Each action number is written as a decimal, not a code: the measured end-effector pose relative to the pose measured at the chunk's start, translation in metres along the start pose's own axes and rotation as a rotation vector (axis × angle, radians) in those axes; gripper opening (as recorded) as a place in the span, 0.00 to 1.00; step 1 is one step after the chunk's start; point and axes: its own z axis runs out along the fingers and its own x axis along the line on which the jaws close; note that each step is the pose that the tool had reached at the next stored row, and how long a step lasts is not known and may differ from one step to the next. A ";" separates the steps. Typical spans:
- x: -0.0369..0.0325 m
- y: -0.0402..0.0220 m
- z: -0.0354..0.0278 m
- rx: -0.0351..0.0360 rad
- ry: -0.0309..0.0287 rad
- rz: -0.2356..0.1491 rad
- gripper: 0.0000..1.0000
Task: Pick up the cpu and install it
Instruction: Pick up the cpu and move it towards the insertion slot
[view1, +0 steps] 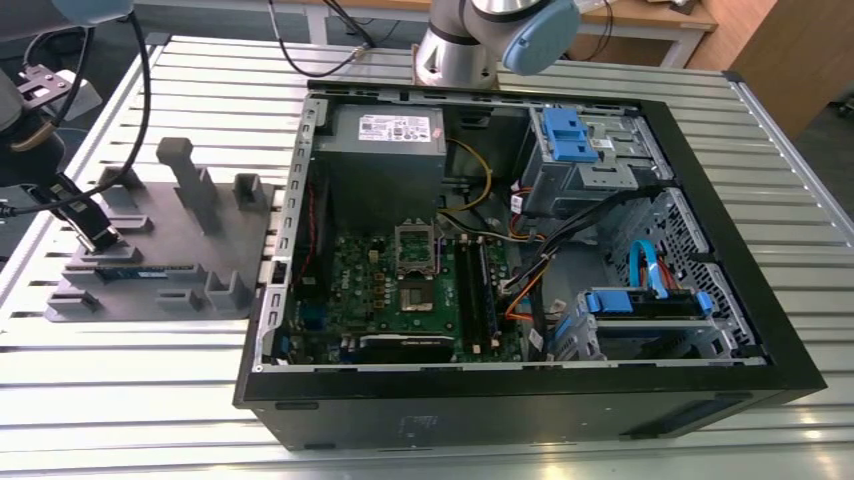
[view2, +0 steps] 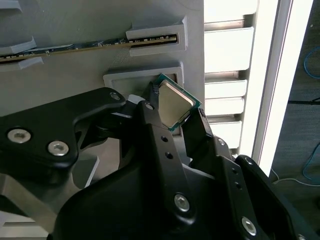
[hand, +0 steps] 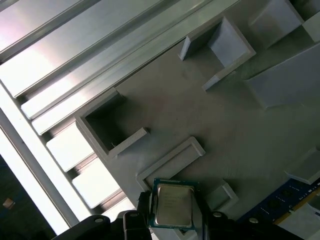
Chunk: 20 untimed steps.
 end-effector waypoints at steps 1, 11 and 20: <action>0.0000 0.0000 0.0000 0.0000 0.0000 0.000 0.44; -0.0002 -0.0002 0.0001 -0.0001 0.0000 0.000 0.58; -0.0006 -0.0007 0.0030 0.0000 -0.0002 0.003 0.58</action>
